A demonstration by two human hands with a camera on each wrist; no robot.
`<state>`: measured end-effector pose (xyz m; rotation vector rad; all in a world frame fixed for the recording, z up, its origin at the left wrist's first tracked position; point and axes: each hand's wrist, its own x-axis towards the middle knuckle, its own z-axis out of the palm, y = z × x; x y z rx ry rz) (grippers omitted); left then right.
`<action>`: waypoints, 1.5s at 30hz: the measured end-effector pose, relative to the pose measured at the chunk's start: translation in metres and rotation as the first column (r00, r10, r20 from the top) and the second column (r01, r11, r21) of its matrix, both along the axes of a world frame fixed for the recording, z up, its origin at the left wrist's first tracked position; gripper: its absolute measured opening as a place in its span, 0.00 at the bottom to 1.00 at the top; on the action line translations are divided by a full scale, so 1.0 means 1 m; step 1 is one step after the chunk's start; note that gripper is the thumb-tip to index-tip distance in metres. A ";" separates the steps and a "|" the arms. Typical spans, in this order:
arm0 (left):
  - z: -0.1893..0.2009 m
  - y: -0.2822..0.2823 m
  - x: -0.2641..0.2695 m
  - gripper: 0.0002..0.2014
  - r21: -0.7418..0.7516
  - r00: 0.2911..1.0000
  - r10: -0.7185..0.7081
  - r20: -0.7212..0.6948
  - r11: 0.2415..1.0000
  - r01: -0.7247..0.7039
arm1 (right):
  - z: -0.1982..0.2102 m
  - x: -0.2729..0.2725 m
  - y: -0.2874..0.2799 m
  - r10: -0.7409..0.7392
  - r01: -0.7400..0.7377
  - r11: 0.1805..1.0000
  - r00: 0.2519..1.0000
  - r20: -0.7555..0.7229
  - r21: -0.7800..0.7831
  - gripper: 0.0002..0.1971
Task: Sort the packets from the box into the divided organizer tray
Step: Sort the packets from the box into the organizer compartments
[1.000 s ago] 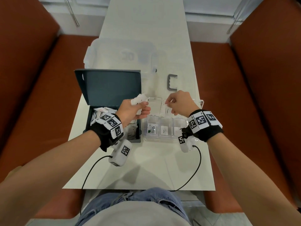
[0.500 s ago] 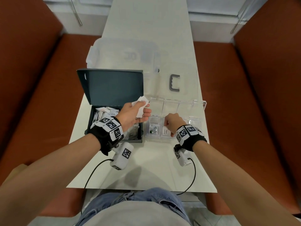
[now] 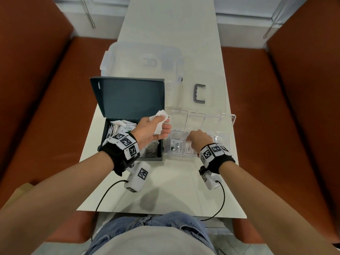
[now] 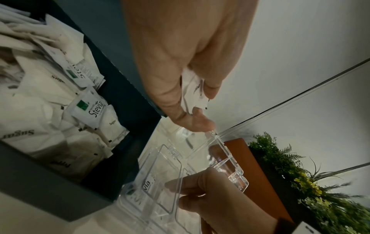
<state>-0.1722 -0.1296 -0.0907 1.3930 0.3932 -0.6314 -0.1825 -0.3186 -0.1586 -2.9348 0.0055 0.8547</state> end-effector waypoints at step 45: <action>0.013 -0.007 0.002 0.08 -0.160 1.000 0.019 0.016 0.987 -0.016 | 0.097 0.022 0.005 -0.376 0.069 0.706 0.880 0.290 0.705 0.07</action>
